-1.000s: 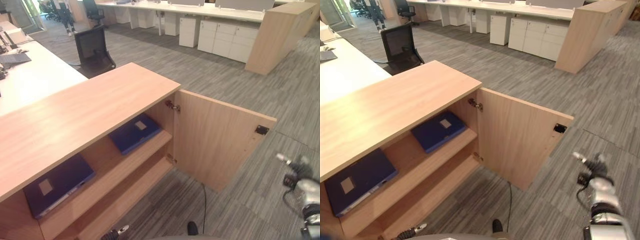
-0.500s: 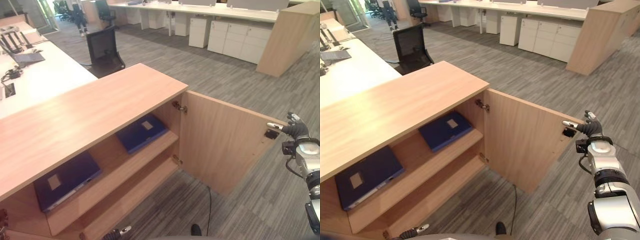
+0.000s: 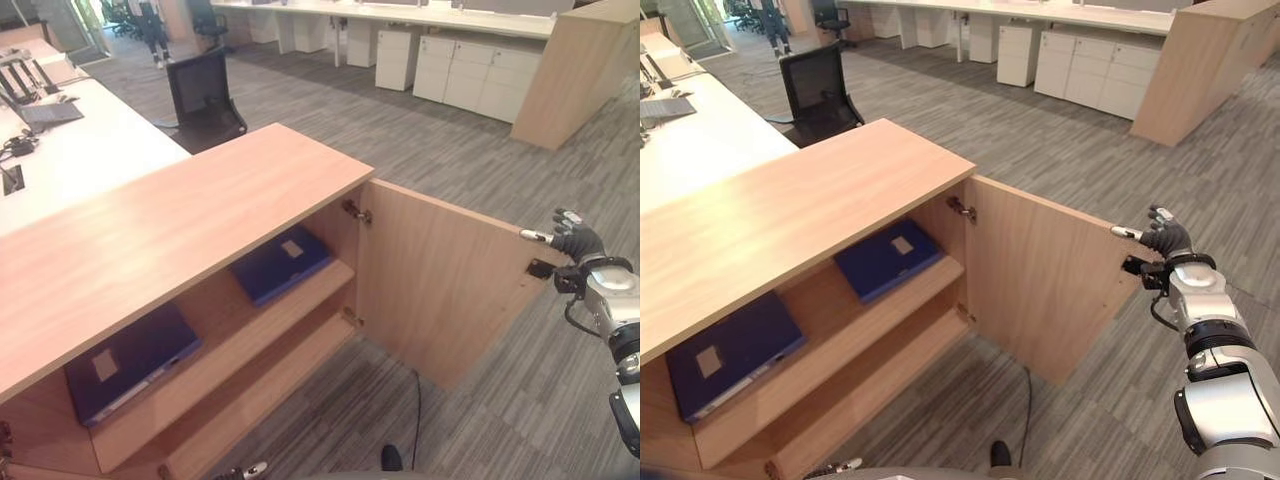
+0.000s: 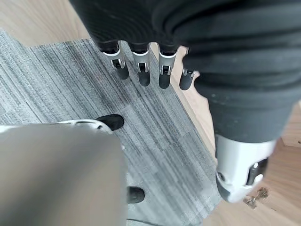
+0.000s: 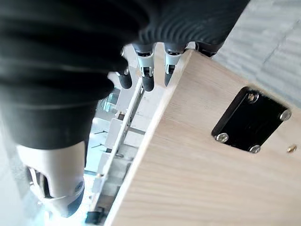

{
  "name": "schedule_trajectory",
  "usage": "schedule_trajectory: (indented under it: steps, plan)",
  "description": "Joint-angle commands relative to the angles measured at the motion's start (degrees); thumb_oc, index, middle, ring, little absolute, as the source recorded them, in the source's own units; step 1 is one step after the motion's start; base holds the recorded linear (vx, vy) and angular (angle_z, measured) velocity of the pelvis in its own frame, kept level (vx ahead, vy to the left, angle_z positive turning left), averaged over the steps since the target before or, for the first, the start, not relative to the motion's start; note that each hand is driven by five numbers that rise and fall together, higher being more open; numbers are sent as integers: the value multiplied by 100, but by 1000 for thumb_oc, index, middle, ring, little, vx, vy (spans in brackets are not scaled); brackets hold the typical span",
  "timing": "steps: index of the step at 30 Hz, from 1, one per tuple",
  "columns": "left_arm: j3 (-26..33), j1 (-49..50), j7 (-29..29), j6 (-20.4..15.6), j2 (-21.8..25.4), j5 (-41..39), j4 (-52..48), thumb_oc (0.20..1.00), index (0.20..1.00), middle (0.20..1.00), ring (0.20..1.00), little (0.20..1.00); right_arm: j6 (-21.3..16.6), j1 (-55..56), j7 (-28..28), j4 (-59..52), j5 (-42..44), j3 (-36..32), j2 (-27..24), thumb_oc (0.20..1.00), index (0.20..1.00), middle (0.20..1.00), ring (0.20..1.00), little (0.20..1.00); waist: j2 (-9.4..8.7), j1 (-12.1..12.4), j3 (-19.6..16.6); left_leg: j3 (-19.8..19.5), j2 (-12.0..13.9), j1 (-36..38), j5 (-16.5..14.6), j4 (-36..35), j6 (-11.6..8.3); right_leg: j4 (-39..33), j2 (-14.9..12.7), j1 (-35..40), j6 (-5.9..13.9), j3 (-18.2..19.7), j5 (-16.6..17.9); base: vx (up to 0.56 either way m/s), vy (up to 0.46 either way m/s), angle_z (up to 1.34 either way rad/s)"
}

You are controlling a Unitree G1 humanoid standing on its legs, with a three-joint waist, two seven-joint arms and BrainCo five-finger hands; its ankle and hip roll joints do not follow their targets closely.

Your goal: Put the empty folder in the office cabinet

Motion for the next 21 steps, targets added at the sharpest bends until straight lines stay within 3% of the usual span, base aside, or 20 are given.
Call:
schedule_trajectory:
  steps: [1, 4, 5, 6, 9, 11, 14, 21]
  plan:
    - [-167, -280, -155, 11, 107, 244, 110, 1000, 1000, 1000, 1000, 1000, 324, -75, 1338, -614, -83, 1101, 1002, 1000, 1000, 1000, 1000, 1000, -214, 366, 18, -515, 68, -78, -354, 103, -44, 42, -123, 161, 295, -162, -503, -17, 8, -9]
    - [-203, -310, -261, -3, 77, 295, -104, 1000, 1000, 1000, 1000, 1000, 541, 38, 2045, -1377, -1053, 2174, 825, 1000, 1000, 1000, 1000, 1000, -243, 360, 88, -510, 78, -100, -356, 134, -44, 42, -126, 161, 279, -173, -494, -36, 19, -20]
    - [-203, -308, -261, -3, 75, 296, -105, 1000, 1000, 1000, 1000, 1000, 543, 39, 2046, -1381, -1053, 2175, 822, 1000, 1000, 1000, 1000, 1000, -240, 358, 84, -512, 79, -104, -357, 135, -44, 42, -125, 159, 279, -174, -494, -39, 30, -21]
    - [-226, -314, -335, -26, 64, 372, -263, 1000, 1000, 1000, 1000, 1000, 624, 170, 2665, -2096, -1519, 2831, 582, 1000, 1000, 1000, 1000, 1000, -253, 362, 141, -534, 86, -108, -376, 157, -43, 42, -127, 181, 283, -193, -511, -26, 24, -17]
    - [-209, -340, -365, -59, 74, 391, -419, 1000, 1000, 1000, 1000, 1000, 661, 273, 3109, -2864, -1472, 3260, 321, 1000, 1000, 1000, 1000, 1000, -270, 383, 174, -562, 96, -143, -383, 182, -42, 42, -139, 172, 288, -201, -510, -28, 13, -9]
    - [-162, -372, -426, -103, 114, 572, -482, 1000, 1000, 1000, 1000, 1000, 769, 173, 3778, -4235, -991, 3894, -86, 1000, 1000, 1000, 1000, 1000, -312, 414, 208, -582, 99, -192, -380, 207, -43, 42, -164, 133, 307, -216, -498, -45, 32, 2]
    - [-16, -348, -385, -122, 157, 671, -412, 1000, 1000, 1000, 1000, 1000, 810, -124, 3905, -5074, -375, 4123, -409, 1000, 1000, 1000, 1000, 1000, -390, 457, 193, -569, 86, -251, -361, 219, -33, 42, -192, 57, 329, -208, -447, -46, 28, 5]
    - [146, -298, -313, -147, 179, 715, -328, 1000, 1000, 1000, 1000, 1000, 799, -531, 3769, -5462, 531, 4111, -380, 1000, 1000, 1000, 1000, 1000, -505, 533, 186, -467, 54, -300, -364, 261, 7, 57, -238, -52, 387, -152, -333, -35, 27, 9]
